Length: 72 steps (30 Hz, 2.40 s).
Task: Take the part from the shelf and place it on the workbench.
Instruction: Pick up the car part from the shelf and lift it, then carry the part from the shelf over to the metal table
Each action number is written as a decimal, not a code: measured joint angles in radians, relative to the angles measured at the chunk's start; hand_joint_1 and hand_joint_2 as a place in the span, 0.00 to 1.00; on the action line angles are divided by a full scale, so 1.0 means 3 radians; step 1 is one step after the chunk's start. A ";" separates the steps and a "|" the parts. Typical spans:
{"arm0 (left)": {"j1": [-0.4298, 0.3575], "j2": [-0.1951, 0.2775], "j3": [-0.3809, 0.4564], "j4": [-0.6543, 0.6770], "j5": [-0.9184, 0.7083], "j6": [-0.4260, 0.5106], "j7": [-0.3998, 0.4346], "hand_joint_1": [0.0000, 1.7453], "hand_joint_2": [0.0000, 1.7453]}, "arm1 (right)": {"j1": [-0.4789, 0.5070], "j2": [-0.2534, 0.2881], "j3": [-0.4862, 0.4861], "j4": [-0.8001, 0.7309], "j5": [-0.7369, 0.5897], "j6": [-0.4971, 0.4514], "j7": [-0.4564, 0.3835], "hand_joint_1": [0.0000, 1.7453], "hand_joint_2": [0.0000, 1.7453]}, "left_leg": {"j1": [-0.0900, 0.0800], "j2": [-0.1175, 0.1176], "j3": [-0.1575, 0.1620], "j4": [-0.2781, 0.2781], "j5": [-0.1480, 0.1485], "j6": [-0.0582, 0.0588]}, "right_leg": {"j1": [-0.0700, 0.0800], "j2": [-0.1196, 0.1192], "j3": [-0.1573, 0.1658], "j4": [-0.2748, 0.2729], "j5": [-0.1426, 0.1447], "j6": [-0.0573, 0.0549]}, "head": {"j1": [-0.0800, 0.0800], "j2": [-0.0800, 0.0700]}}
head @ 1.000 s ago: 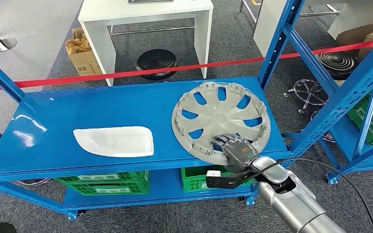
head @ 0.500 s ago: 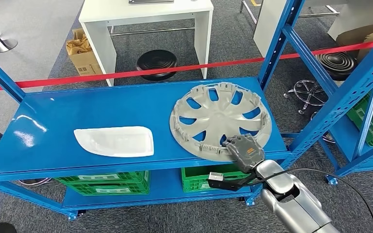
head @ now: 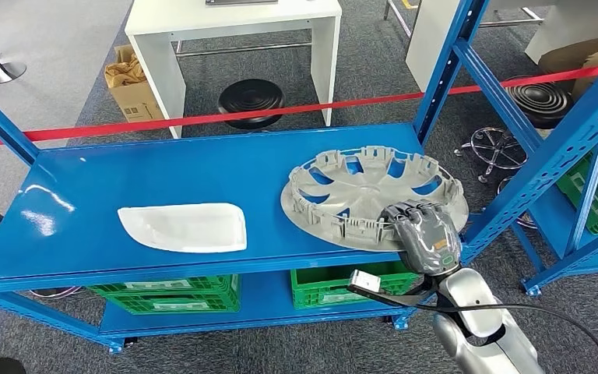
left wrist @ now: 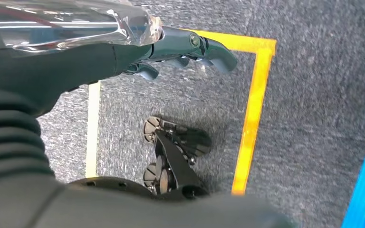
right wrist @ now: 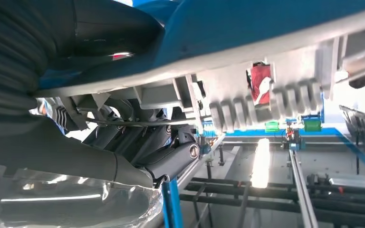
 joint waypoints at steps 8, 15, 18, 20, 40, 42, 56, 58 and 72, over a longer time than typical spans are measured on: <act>-0.0009 -0.0001 0.0025 0.0000 -0.0071 0.0021 0.0049 0.00 1.00 | 0.0086 0.0234 -0.0188 -0.0021 -0.1585 0.0241 -0.0678 1.00 1.00 | 0.0000 0.0000 0.0000 0.0000 0.0000 0.0000 | 0.0001 0.0001 0.0000 0.0000 0.0000 0.0000 | 0.0000 0.0000; -0.0014 -0.0001 0.0025 0.0000 -0.0117 -0.0081 0.0101 0.00 1.00 | -0.0069 0.0546 -0.0466 -0.0021 -0.3425 0.0991 -0.1381 1.00 1.00 | 0.0001 0.0001 0.0000 0.0000 0.0001 -0.0001 | 0.0001 0.0000 0.0000 0.0001 0.0000 0.0000 | 0.0000 0.0000; -0.0022 -0.0001 0.0025 0.0000 -0.0122 -0.0089 0.0101 0.00 1.00 | -0.0177 0.0687 -0.0540 -0.0025 -0.3845 0.1153 -0.1535 1.00 1.00 | 0.0000 0.0001 0.0002 0.0000 0.0001 -0.0001 | 0.0001 0.0000 0.0001 0.0001 0.0000 0.0000 | 0.0000 0.0000; -0.0026 -0.0001 0.0025 0.0000 -0.0124 -0.0093 0.0101 0.00 1.00 | -0.0229 0.0770 -0.0568 -0.0049 -0.4073 0.1230 -0.1617 1.00 1.00 | 0.0000 0.0001 0.0003 0.0000 0.0002 -0.0001 | 0.0001 0.0000 0.0001 0.0001 0.0000 0.0000 | 0.0000 0.0000; -0.0047 -0.0006 0.0101 0.0000 -0.0048 -0.0130 0.0079 0.00 1.00 | -0.0130 0.0939 -0.0223 -0.0985 -0.4559 0.2118 -0.1703 1.00 1.00 | -0.0007 0.0000 0.0002 0.0011 -0.0003 0.0012 | -0.0013 0.0002 0.0006 -0.0012 0.0007 0.0015 | 0.0000 0.0000; -0.0051 0.0000 0.0125 0.0000 -0.0027 -0.0149 0.0128 0.00 1.00 | -0.0098 0.0902 -0.0140 -0.1070 -0.4494 0.2293 -0.1719 1.00 1.00 | -0.0013 0.0000 0.0011 -0.0010 0.0023 0.0052 | -0.0024 0.0005 0.0013 -0.0038 0.0028 0.0041 | -0.0003 0.0000; -0.0057 0.0008 0.0271 -0.0006 0.0041 -0.0172 0.0500 0.00 1.00 | 0.0197 0.0485 0.0164 -0.1276 -0.4158 0.2603 -0.1980 1.00 1.00 | 0.0118 0.0019 -0.0042 0.0033 0.0056 -0.0096 | -0.0089 0.0026 0.0038 0.0062 -0.0070 0.0129 | 0.0019 0.0000; -0.0055 0.0004 0.0274 -0.0004 0.0014 -0.0160 0.0629 0.00 1.00 | 0.0186 0.0456 0.0170 -0.1280 -0.4188 0.2636 -0.1983 1.00 1.00 | 0.0128 0.0017 -0.0061 0.0040 0.0060 -0.0118 | -0.0086 0.0025 0.0007 0.0076 -0.0050 0.0071 | 0.0010 0.0000; -0.0057 0.0103 0.0324 -0.0024 -0.0009 -0.0012 0.0847 0.00 1.00 | -0.0013 0.0165 0.0161 -0.1350 -0.4538 0.2777 -0.1983 1.00 1.00 | 0.0016 0.0023 0.0151 0.0007 -0.0153 0.0016 | -0.0046 -0.0017 -0.0238 0.0034 0.0251 0.0051 | 0.0009 0.0000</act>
